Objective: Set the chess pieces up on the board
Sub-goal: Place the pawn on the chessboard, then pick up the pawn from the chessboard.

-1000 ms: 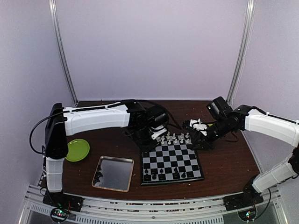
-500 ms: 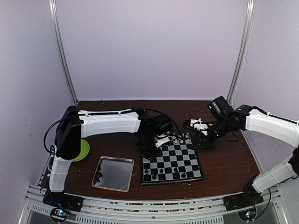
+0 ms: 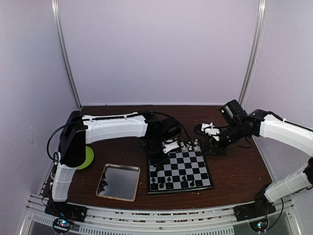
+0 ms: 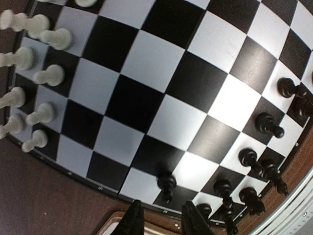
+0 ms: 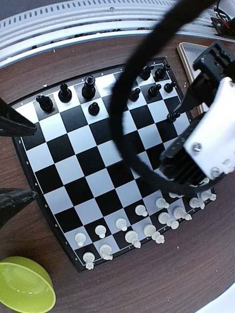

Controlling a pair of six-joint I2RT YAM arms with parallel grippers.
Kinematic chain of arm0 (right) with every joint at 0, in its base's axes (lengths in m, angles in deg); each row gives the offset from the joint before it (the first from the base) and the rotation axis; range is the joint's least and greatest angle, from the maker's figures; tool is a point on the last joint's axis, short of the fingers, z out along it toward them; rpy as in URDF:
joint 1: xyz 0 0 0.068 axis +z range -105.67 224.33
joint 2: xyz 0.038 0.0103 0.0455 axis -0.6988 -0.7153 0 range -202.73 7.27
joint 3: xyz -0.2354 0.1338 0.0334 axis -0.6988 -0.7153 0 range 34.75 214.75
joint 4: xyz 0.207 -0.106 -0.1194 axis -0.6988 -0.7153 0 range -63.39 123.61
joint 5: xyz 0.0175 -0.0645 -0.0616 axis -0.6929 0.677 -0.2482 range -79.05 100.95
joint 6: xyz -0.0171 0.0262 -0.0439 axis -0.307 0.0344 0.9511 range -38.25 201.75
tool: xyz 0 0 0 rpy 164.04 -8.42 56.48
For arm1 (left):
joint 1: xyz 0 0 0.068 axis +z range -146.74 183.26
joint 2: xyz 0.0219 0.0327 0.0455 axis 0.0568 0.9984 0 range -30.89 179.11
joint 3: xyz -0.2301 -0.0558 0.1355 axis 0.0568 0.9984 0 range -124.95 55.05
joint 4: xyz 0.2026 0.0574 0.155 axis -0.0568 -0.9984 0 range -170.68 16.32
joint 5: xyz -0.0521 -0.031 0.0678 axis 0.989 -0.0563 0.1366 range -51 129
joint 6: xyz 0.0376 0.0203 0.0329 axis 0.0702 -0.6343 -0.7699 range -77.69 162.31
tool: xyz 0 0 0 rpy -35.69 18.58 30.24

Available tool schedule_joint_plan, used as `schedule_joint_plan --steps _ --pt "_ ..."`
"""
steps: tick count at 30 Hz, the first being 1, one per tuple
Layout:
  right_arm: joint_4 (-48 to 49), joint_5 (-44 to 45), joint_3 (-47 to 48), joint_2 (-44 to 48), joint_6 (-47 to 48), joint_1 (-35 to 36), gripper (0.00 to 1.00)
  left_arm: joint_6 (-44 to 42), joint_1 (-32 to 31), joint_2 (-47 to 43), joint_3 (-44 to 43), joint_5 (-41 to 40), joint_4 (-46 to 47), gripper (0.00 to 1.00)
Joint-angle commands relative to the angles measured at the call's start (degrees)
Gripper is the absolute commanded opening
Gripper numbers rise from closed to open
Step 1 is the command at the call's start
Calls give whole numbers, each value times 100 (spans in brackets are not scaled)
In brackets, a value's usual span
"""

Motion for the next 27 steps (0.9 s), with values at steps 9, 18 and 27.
schedule_joint_plan --steps 9,18,27 --pt "-687 65 1356 -673 23 240 38 -634 1634 -2289 -159 -917 428 34" --pt "-1054 804 2603 -2420 -55 1343 38 -64 3057 -4203 2689 254 3467 51" --pt "-1220 1043 3823 -3959 -57 1963 39 57 3300 -4442 2742 523 3446 49"
